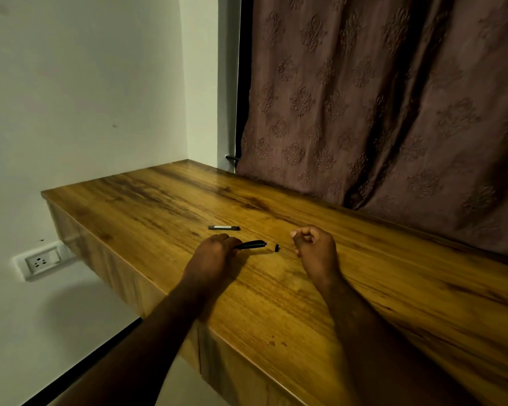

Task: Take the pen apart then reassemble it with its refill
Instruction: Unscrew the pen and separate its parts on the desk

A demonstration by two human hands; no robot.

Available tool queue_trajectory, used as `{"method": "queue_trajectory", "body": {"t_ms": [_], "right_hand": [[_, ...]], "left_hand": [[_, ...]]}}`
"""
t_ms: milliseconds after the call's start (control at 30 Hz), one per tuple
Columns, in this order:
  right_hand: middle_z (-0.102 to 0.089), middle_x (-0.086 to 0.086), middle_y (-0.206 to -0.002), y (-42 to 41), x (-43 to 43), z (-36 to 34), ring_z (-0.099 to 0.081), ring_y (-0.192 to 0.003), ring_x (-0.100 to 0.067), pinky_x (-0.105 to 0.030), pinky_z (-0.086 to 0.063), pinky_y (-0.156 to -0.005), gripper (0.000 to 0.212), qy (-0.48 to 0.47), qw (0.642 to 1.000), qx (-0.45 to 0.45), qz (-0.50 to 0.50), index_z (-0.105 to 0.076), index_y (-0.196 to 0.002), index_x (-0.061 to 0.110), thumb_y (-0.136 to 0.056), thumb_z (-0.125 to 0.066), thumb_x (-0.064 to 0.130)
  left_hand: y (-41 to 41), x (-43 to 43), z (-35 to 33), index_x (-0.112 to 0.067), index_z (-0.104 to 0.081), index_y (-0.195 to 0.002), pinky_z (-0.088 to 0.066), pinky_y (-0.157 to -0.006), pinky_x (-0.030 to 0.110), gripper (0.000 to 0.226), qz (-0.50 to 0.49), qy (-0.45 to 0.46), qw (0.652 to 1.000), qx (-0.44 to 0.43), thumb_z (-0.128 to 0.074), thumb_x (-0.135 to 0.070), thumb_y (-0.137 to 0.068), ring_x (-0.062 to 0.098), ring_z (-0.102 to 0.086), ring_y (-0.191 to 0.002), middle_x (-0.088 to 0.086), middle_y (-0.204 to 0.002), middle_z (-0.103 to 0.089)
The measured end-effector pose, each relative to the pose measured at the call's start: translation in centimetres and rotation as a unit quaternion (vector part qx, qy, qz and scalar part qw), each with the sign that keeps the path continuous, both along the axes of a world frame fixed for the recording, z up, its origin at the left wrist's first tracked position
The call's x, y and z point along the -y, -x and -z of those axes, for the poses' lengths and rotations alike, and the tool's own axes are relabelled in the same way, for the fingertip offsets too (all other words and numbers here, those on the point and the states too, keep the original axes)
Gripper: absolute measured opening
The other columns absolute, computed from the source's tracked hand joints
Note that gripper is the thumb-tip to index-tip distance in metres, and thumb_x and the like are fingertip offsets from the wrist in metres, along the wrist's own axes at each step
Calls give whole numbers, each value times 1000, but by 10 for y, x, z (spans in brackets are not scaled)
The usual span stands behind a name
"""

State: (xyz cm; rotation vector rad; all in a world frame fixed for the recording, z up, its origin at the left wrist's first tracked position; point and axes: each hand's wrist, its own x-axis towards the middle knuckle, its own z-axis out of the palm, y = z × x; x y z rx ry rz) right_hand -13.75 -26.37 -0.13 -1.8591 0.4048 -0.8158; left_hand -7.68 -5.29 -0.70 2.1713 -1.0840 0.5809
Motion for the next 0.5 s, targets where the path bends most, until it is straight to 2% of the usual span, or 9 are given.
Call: {"method": "queue_trajectory", "body": {"t_ms": [67, 200, 333, 400, 500], "right_hand": [[-63, -4, -66, 5, -3, -4, -50, -52, -14, -26, -43, -52, 11, -64, 996, 4, -65, -66, -79, 11, -89, -64, 13], [-62, -6, -65, 9, -18, -8, -47, -43, -10, -22, -38, -44, 7, -73, 985, -15, -157, -66, -85, 0, -89, -62, 4], [-64, -7, -68, 12, -21, -9, -49, -44, -8, -16, -38, -40, 8, -67, 982, -31, -175, -67, -93, -4, -89, -62, 2], [-63, -8, -67, 12, -21, -9, -50, -43, -6, -15, -38, -41, 9, -69, 981, -33, -181, -67, -93, -5, -88, -62, 0], [-64, -7, -68, 12, -22, -9, -51, -44, -4, -14, -39, -42, 6, -50, 981, -38, -185, -68, -89, -2, -88, -62, 0]], "left_hand": [[-1, 1, 2, -15, -70, -103, -40, -71, 24, 36, -7, -6, 1000, 10, -51, -43, -90, 19, -61, -83, 5, -90, -68], [-1, 2, 4, -17, -69, -105, -42, -70, 25, 28, -11, -1, 1000, 24, -57, -36, -89, 18, -60, -83, 3, -90, -68], [-2, 2, 5, -18, -70, -104, -48, -69, 30, 24, -5, -6, 1000, 23, -60, -35, -89, 16, -59, -79, 1, -88, -67], [-2, 2, 5, -19, -70, -102, -50, -68, 34, 21, -2, -1, 1000, 22, -63, -33, -89, 15, -58, -77, 0, -86, -66], [-2, 3, 5, -18, -70, -102, -50, -69, 32, 21, 2, -2, 1000, 21, -66, -30, -86, 16, -60, -78, 1, -87, -67]]}}
